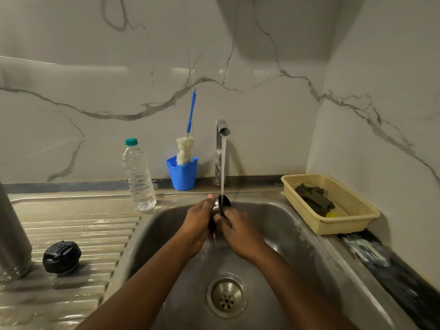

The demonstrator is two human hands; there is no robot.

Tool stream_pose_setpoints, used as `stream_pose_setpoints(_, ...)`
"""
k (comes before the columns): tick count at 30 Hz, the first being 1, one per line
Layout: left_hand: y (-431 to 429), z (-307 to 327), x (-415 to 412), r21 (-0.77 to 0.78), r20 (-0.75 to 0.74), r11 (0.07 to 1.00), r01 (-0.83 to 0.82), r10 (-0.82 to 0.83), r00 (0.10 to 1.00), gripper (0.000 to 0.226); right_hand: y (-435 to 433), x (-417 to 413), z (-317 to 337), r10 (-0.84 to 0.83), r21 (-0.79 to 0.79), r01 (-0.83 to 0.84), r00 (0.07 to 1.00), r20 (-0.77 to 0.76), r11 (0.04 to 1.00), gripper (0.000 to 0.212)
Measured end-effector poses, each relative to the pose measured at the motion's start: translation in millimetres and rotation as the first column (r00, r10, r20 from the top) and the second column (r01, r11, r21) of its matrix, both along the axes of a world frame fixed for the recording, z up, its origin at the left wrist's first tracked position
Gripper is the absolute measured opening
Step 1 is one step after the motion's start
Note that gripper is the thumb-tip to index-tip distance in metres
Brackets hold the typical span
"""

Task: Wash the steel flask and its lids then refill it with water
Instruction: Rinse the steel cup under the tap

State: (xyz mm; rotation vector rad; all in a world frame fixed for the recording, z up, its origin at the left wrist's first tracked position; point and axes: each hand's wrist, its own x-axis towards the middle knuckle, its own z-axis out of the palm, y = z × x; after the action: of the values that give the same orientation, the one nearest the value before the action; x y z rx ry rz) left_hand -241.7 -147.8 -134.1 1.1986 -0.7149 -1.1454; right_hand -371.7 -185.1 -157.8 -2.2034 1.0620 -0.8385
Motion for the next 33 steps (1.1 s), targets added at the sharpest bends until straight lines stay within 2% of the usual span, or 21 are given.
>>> stream_pose_setpoints(2, 1, 0, 2, 0.016, -0.016, 1.0, 0.024, -0.024, 1.0, 0.039, -1, 0, 1, 0.045, 0.074, -0.049, 0.998, 0.047, 0.996, 0.029)
stream_pose_setpoints(4, 1, 0, 3, 0.015, -0.012, 1.0, 0.018, -0.017, 1.0, 0.04, -2, -1, 4, 0.021, 0.087, -0.028, 0.997, 0.074, 0.996, 0.023)
stream_pose_setpoints(9, 1, 1, -4, -0.006, -0.019, 1.0, -0.005, 0.005, 1.0, 0.037, -5, -4, 0, -0.056, -0.011, 0.055, 0.998, -0.025, 0.998, 0.044)
stream_pose_setpoints(13, 2, 3, 1, -0.008, -0.015, 1.0, 0.015, -0.016, 1.0, 0.039, 2, 3, 0, 0.071, 0.084, -0.076, 0.996, 0.059, 0.994, 0.05)
stream_pose_setpoints(17, 6, 3, 4, -0.017, -0.003, 1.0, 0.006, -0.006, 1.0, 0.04, -6, 4, -3, 0.069, 0.213, -0.093, 0.99, 0.12, 0.973, 0.057)
stream_pose_setpoints(21, 3, 1, 2, 0.0, -0.021, 1.0, -0.03, 0.03, 0.999, 0.038, -8, -4, 0, -0.033, 0.142, 0.024, 0.998, 0.061, 0.99, 0.043)
stream_pose_setpoints(23, 2, 0, 0, 0.028, -0.02, 0.999, -0.021, 0.021, 1.0, 0.038, -6, -6, 2, -0.068, 0.118, 0.064, 0.997, 0.029, 0.991, 0.043)
stream_pose_setpoints(27, 5, -2, -2, 0.075, -0.015, 0.996, 0.044, -0.043, 0.999, 0.041, 5, -2, 4, 0.06, 0.18, -0.071, 0.996, 0.063, 0.981, 0.051)
stream_pose_setpoints(29, 5, -3, -1, 0.089, -0.056, 0.995, 0.047, -0.042, 0.998, 0.043, 5, 0, 5, 0.065, 0.137, -0.076, 0.994, 0.085, 0.988, 0.042)
stream_pose_setpoints(33, 8, -1, 1, 0.144, -0.176, 0.989, 0.018, 0.008, 0.984, 0.04, 0, -2, 7, -0.027, 0.055, 0.02, 0.991, 0.131, 0.998, 0.015)
